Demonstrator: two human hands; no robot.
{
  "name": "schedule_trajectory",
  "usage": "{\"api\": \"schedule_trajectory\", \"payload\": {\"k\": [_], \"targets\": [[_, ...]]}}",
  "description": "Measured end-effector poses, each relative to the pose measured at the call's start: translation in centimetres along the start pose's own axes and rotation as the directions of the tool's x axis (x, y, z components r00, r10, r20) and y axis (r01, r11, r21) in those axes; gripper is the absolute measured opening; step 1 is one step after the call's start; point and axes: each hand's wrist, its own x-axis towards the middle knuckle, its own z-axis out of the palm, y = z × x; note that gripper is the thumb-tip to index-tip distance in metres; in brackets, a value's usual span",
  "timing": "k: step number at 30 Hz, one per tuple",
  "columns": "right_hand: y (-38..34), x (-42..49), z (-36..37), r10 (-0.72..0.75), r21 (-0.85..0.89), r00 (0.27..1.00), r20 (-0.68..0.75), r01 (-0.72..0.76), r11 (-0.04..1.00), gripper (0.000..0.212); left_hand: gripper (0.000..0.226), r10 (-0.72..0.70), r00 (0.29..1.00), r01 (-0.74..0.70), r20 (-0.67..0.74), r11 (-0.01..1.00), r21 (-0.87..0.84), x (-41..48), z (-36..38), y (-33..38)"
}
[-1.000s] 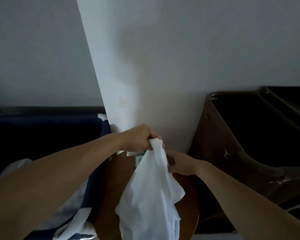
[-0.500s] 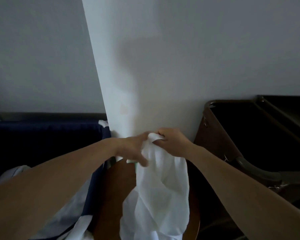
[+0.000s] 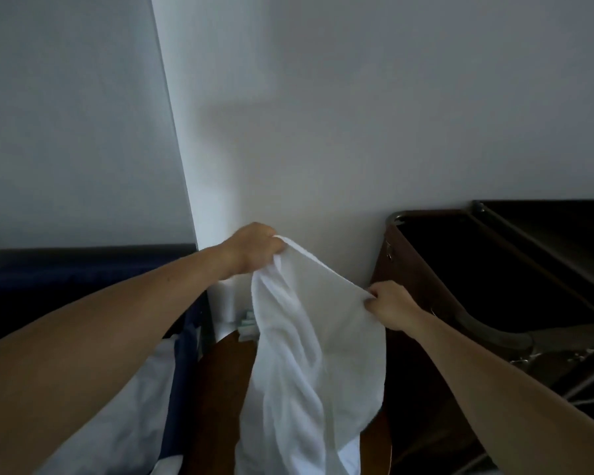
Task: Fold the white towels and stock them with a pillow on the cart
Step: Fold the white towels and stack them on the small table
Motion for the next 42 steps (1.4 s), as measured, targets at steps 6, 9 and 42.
{"api": "schedule_trajectory", "payload": {"k": [6, 9, 42], "targets": [[-6.0, -1.5, -3.4, -0.313, 0.28, 0.914, -0.257, 0.381, 0.881, 0.02, 0.06, -0.075, 0.856, -0.035, 0.511, 0.979, 0.202, -2.2, 0.7, -1.2], [-9.1, -2.2, -3.6, -0.456, 0.316, 0.85, -0.264, 0.522, 0.792, 0.019, 0.059, 0.12, 0.929, -0.161, 0.35, 0.983, 0.091, -1.7, 1.6, 1.3], [-3.2, -6.3, 8.8, -0.292, 0.518, 0.943, 0.161, 0.171, 0.838, 0.033, 0.018, -0.229, 0.96, 0.111, -0.158, 0.837, -0.536, 1.4, -1.1, 6.7]]}}
